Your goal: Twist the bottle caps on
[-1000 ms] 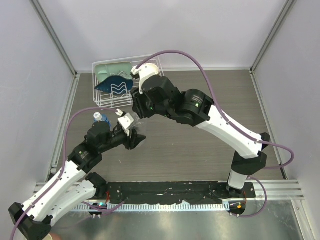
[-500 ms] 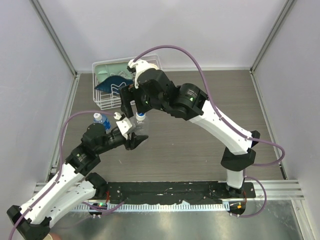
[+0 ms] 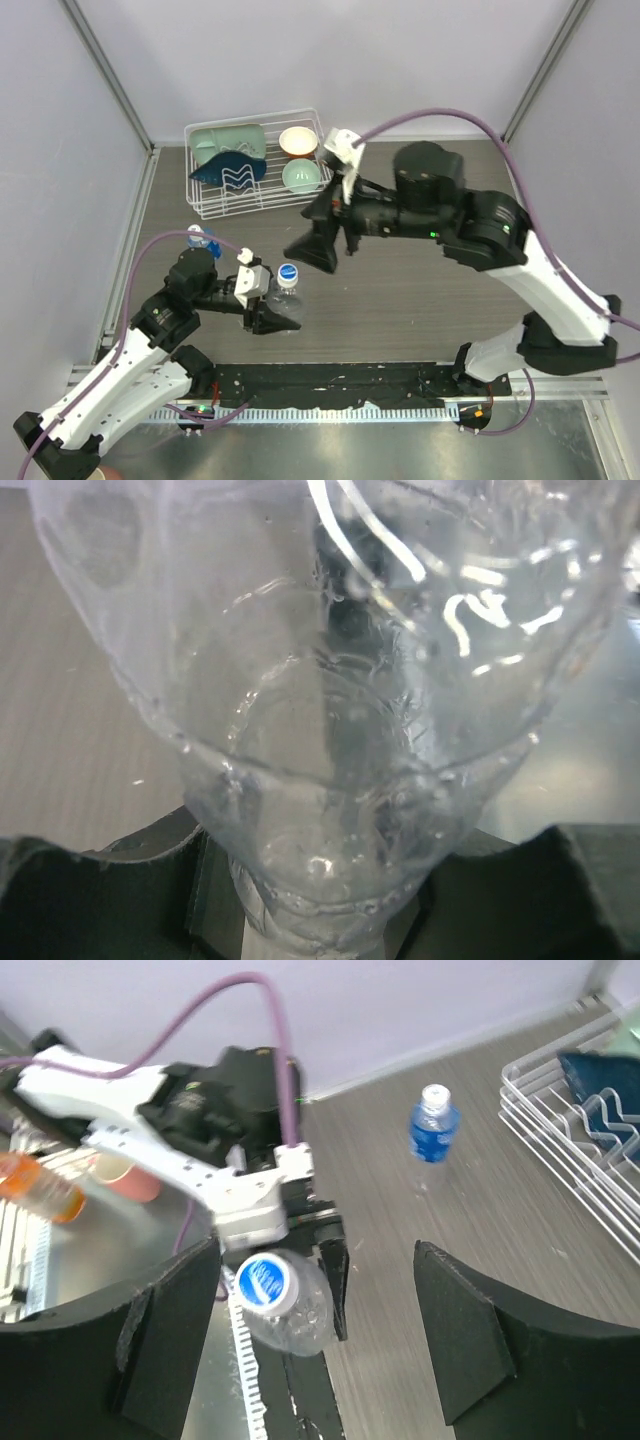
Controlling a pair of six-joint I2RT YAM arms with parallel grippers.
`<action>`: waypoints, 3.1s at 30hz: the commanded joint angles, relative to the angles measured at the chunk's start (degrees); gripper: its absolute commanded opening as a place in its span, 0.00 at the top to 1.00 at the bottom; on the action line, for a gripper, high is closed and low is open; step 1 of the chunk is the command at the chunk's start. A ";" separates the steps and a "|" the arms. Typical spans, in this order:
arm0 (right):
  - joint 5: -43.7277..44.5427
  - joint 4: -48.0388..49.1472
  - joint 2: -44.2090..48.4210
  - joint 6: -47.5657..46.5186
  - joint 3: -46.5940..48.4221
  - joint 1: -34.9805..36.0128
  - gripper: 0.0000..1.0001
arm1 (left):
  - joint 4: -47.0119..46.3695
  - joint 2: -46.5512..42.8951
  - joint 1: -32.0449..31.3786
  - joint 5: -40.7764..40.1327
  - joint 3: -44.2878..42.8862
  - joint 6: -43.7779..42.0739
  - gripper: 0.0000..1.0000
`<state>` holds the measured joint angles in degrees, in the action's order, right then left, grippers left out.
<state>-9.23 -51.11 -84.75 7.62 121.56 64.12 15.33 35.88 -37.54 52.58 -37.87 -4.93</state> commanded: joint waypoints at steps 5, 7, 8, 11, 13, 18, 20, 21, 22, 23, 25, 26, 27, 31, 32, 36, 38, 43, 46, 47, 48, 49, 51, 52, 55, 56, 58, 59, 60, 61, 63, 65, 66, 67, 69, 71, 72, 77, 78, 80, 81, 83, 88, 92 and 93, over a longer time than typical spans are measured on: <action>-21.68 16.30 11.98 -10.07 -16.70 0.04 0.22 | 1.45 0.59 -0.08 19.84 -1.07 2.38 0.92; -23.19 16.57 11.54 -10.69 -17.23 0.04 0.23 | 1.37 0.95 0.01 21.86 -1.33 3.52 0.92; -24.33 16.48 11.19 -11.04 -16.97 0.04 0.25 | 1.45 1.04 0.01 22.91 -1.42 3.87 0.93; -25.74 16.48 9.26 -11.13 -15.74 0.13 0.30 | 1.89 1.12 0.01 23.27 -1.86 4.40 0.94; -26.18 16.74 8.20 -11.39 -15.56 0.30 0.33 | 1.98 1.30 0.18 23.01 -1.95 4.49 0.94; -26.71 16.05 6.71 -12.89 -15.04 1.80 0.38 | 1.28 1.56 0.27 22.83 -2.30 4.58 0.97; -27.06 14.82 5.83 -13.24 -14.34 2.50 0.41 | 0.58 1.74 0.27 22.75 -2.47 4.58 0.97; -27.24 13.42 5.48 -14.03 -13.98 3.20 0.42 | 0.31 1.91 0.27 22.66 -2.56 4.58 0.97; -26.98 12.62 5.12 -14.38 -13.54 3.55 0.44 | -0.04 2.00 0.27 22.48 -2.56 4.58 0.98; -26.63 11.83 4.60 -14.82 -12.76 3.82 0.44 | -0.39 2.09 0.36 22.39 -2.65 4.58 0.98; -26.45 10.51 4.42 -15.35 -12.49 4.17 0.46 | -0.48 2.18 0.36 22.13 -2.91 4.58 0.98; -26.36 10.33 4.68 -15.35 -12.57 4.26 0.46 | -0.48 2.18 0.36 22.13 -3.00 4.58 0.98; -25.93 10.33 4.86 -15.35 -12.75 4.26 0.46 | -0.48 2.18 0.36 22.13 -3.09 4.58 0.98; -24.79 10.16 5.47 -15.35 -13.36 4.26 0.50 | -0.30 2.18 0.45 21.95 -3.35 4.58 0.99; -24.61 10.24 5.56 -15.35 -13.45 4.26 0.50 | -0.22 2.27 0.45 21.95 -3.35 4.58 0.99; -23.20 10.68 5.74 -15.70 -13.01 4.26 0.50 | 0.05 2.27 0.54 22.22 -3.62 4.67 1.00; -21.89 10.68 5.91 -16.31 -12.93 4.26 0.50 | 0.14 2.27 0.63 22.13 -3.88 4.66 1.00; -20.47 10.33 5.74 -17.20 -12.14 4.26 0.49 | 0.40 2.18 0.71 22.31 -4.23 4.58 1.00; -19.77 9.63 5.56 -17.63 -12.04 4.26 0.49 | 0.49 2.00 0.71 22.39 -4.23 4.58 1.00; -19.60 9.54 5.47 -17.72 -12.22 4.26 0.49 | 0.40 1.92 0.80 22.48 -4.23 4.58 1.00; -19.16 9.28 5.39 -17.81 -12.22 4.26 0.49 | 0.40 1.83 0.80 22.39 -4.32 4.66 1.00; -18.98 9.10 5.30 -17.90 -12.31 4.26 0.49 | 0.57 1.74 0.80 22.48 -4.15 4.58 1.00; -18.10 8.40 4.86 -17.99 -12.31 4.26 0.49 | 0.49 1.65 0.80 22.48 -4.14 4.58 1.00; -18.01 8.22 4.68 -18.16 -12.31 4.26 0.49 | 0.66 1.56 0.80 22.48 -4.06 4.58 1.00; -18.18 8.13 4.51 -18.08 -11.96 4.26 0.54 | 0.75 1.39 0.80 22.48 -4.06 4.40 1.00; -18.27 8.05 4.42 -18.08 -11.87 4.26 0.56 | 0.93 1.39 0.80 22.48 -4.06 4.23 1.00; -18.36 7.78 4.42 -17.99 -11.78 4.26 0.66 | 0.93 1.21 0.89 22.13 -3.97 4.05 1.00; -18.36 7.61 4.24 -17.99 -11.78 4.26 0.70 | 0.93 1.12 0.89 21.70 -3.88 3.88 1.00; -18.36 7.17 4.16 -17.90 -11.78 4.26 0.74 | 1.01 1.12 0.80 21.52 -3.88 3.61 1.00; -18.36 6.91 4.15 -17.81 -11.87 4.26 0.83 | 1.02 0.86 0.98 20.99 -3.79 3.18 1.00; -18.01 6.29 4.07 -17.20 -12.22 4.26 0.92 | 1.10 0.77 0.98 19.07 -3.79 1.25 1.00; -15.92 5.59 3.63 -16.59 -12.57 4.26 0.98 | 0.75 0.60 0.98 16.43 -3.79 0.19 1.00; -14.68 4.63 3.37 -15.80 -12.66 4.17 0.99 | 0.66 0.42 0.98 12.85 -3.88 -0.95 1.00; -13.71 4.01 2.58 -15.27 -13.01 4.26 0.99 | 0.32 0.51 0.98 11.07 -3.97 -2.79 1.00; -9.06 2.86 1.61 -13.00 -13.54 4.17 0.99 | -0.47 0.33 0.98 3.28 -4.06 -4.56 1.00; -2.85 2.34 0.47 -11.05 -13.89 4.26 0.99 | -1.70 0.16 0.98 -3.24 -3.71 -5.62 1.00; -0.63 2.25 0.12 -8.87 -13.98 4.17 0.99 | -3.71 -0.02 0.98 -6.40 -3.18 -4.92 1.00; 14.14 2.42 -2.25 -1.30 -13.54 4.17 0.99 | -7.59 -1.07 0.98 -19.78 -1.25 -4.04 1.00; 19.38 2.25 -2.70 -0.16 -12.93 4.17 0.99 | -8.47 -1.42 0.98 -21.19 -0.72 -3.95 1.00; 25.55 -0.29 -4.27 4.15 -11.61 4.17 0.99 | -9.18 -1.86 0.98 -24.79 -0.37 -3.95 1.00; 30.72 -1.26 -5.76 5.64 -10.30 4.17 0.99 | -9.70 -2.13 0.98 -25.76 -0.02 -3.95 1.00; 34.44 -2.41 -7.00 9.25 -9.85 4.17 0.99 | -10.06 -2.30 1.06 -28.22 0.34 -4.04 1.00; 42.88 -0.31 -7.10 16.45 -11.16 3.91 0.99 | -11.03 -3.36 1.41 -30.08 1.39 -4.21 1.00; 41.23 10.91 -3.23 23.47 -18.27 2.77 0.99 | -10.76 -3.45 1.68 -30.60 1.74 -5.44 1.00; 40.44 11.56 -3.14 24.63 -19.24 1.90 0.99 | -10.76 -3.62 1.68 -31.65 1.74 -5.79 1.00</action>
<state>23.53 -44.36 -89.60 24.25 107.31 69.17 16.49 35.57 -35.44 19.51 -34.26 -6.39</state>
